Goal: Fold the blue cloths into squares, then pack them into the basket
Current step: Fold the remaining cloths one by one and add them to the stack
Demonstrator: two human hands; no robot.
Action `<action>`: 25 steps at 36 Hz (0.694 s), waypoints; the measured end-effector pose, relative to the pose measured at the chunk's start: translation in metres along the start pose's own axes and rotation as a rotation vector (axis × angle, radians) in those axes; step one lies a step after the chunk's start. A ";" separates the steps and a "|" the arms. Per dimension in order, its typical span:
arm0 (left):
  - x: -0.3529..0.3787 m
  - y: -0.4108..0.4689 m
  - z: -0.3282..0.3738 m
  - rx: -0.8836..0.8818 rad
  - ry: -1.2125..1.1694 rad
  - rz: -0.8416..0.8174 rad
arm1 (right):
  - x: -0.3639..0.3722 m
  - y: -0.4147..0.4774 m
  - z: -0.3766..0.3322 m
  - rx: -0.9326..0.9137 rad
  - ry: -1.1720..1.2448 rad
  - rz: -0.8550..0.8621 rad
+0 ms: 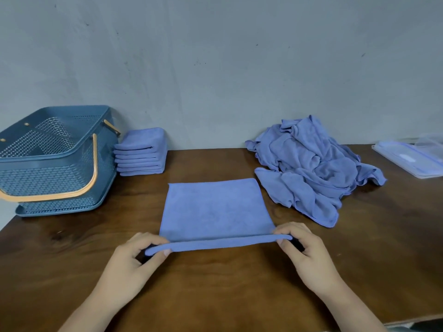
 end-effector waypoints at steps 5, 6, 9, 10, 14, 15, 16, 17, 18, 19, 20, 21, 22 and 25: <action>-0.004 0.018 0.011 0.038 -0.091 -0.045 | -0.001 0.017 -0.001 0.027 0.188 0.009; -0.007 0.025 0.012 0.035 -0.119 -0.048 | 0.001 0.026 -0.002 0.031 0.197 -0.001; -0.015 0.056 0.010 0.003 -0.228 -0.026 | 0.006 0.059 -0.005 0.065 0.245 0.008; -0.015 0.069 0.006 -0.016 -0.268 -0.020 | 0.006 0.072 -0.005 0.079 0.259 0.034; -0.001 0.119 -0.018 -0.237 -0.496 -0.016 | 0.006 0.125 0.018 0.182 0.236 0.140; 0.006 0.129 -0.026 -0.310 -0.528 -0.023 | 0.007 0.137 0.028 0.219 0.233 0.165; 0.011 0.140 -0.036 -0.368 -0.515 -0.021 | 0.008 0.148 0.036 0.258 0.226 0.177; 0.013 0.149 -0.048 -0.419 -0.462 -0.003 | 0.012 0.156 0.041 0.295 0.212 0.176; 0.014 0.154 -0.057 -0.462 -0.400 0.028 | 0.015 0.161 0.046 0.318 0.199 0.168; 0.014 0.156 -0.066 -0.496 -0.356 0.062 | 0.020 0.162 0.049 0.348 0.189 0.159; 0.014 0.156 -0.071 -0.510 -0.350 0.090 | 0.023 0.160 0.049 0.348 0.177 0.142; 0.014 0.154 -0.073 -0.500 -0.351 0.107 | 0.025 0.159 0.050 0.332 0.149 0.126; 0.013 0.150 -0.071 -0.471 -0.343 0.109 | 0.027 0.157 0.051 0.306 0.105 0.105; 0.018 0.143 -0.059 -0.365 -0.282 0.017 | 0.031 0.154 0.061 0.283 -0.023 0.030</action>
Point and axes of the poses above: each hand's wrist, its own y-axis towards the middle knuckle, its own x-axis out of the palm, z = x × y, the point moved 10 cm from there along y, towards the middle knuckle, and after that the axes turned 7 degrees about y, right-handed, at the moved point
